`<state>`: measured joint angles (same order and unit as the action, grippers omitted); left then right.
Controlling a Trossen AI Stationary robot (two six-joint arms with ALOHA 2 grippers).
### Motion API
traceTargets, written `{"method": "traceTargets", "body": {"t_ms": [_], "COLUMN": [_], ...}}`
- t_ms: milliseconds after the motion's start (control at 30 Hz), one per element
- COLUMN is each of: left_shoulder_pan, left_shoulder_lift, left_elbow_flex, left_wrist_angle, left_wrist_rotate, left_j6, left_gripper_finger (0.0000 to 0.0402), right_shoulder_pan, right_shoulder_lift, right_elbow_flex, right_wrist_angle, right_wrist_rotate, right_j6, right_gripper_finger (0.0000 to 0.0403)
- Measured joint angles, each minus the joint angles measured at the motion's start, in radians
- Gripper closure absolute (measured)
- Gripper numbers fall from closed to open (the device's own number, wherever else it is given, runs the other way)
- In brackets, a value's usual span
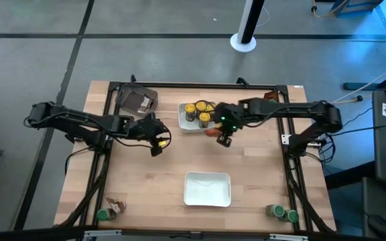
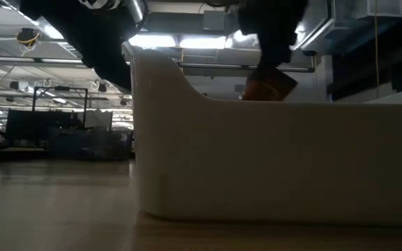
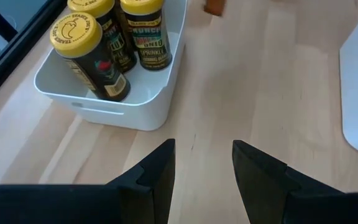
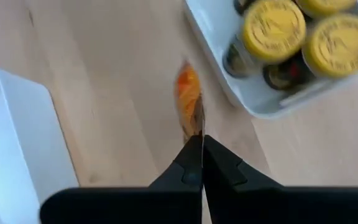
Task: Sort spices by type
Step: Put the orange seasoning pack into the black bin
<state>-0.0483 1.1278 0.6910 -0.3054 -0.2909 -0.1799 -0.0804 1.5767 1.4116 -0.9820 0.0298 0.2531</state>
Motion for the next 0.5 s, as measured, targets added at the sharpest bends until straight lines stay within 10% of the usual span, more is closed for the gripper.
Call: {"method": "traceTargets", "body": {"t_ms": [500], "left_shoulder_pan": [-0.032], "left_shoulder_lift": [0.0], "left_elbow_flex": [0.0], "left_wrist_angle": [0.011], "left_wrist_rotate": [0.0], "left_j6": [0.006], "left_gripper_finger": [0.0259], "right_shoulder_pan": [0.09], "right_shoulder_lift": [0.345], "right_elbow_flex": [0.346], "right_wrist_angle": [-0.307], "right_wrist_rotate": [-0.006], "right_j6": [-0.073], "right_gripper_finger": [0.0398]}}
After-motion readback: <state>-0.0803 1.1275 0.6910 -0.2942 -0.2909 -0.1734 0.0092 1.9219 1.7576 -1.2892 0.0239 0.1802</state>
